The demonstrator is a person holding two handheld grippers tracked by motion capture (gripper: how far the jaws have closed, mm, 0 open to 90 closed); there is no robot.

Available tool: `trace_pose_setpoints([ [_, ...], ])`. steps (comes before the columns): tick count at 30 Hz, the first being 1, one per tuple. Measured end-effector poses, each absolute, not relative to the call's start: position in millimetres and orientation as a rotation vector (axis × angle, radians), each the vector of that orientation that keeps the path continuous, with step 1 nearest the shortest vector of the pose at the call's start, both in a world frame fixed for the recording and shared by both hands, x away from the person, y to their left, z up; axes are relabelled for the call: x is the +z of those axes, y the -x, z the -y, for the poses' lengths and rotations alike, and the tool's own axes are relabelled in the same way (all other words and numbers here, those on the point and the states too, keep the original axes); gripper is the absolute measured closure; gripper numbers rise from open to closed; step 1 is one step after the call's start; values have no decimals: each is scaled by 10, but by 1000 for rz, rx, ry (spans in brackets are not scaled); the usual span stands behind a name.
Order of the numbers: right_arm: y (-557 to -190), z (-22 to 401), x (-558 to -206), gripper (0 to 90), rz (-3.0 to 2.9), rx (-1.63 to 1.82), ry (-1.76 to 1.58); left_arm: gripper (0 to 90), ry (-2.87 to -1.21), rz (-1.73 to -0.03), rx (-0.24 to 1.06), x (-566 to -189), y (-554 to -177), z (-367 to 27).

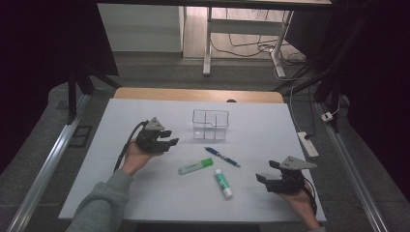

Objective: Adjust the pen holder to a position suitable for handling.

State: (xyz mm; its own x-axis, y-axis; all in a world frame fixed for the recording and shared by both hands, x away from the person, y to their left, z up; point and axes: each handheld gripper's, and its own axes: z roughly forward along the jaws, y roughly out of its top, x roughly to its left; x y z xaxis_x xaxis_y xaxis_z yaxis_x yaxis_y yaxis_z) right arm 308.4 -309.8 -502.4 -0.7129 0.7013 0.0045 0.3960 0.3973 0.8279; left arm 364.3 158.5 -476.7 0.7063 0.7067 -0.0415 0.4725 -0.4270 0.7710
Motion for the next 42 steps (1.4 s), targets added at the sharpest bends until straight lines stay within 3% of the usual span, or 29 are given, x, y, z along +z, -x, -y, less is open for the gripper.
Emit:
trace_pose_setpoints([
  [1,-3082,3101,-5018,222,-2310,1229,-954,455,-2106,-900,360,-4769,-3599,-1605],
  [10,-3101,3104,-4993,241,-2309,1224,-965,368,-2134,-912,391,-4779,-3197,-1808],
  [22,-3136,3057,-4978,251,-2332,1189,-936,343,-2085,-957,383,-4879,-2779,-2123],
  [42,-3161,2984,-4879,262,-2379,1126,-925,330,-2094,-961,341,-4944,-2742,-2214],
])
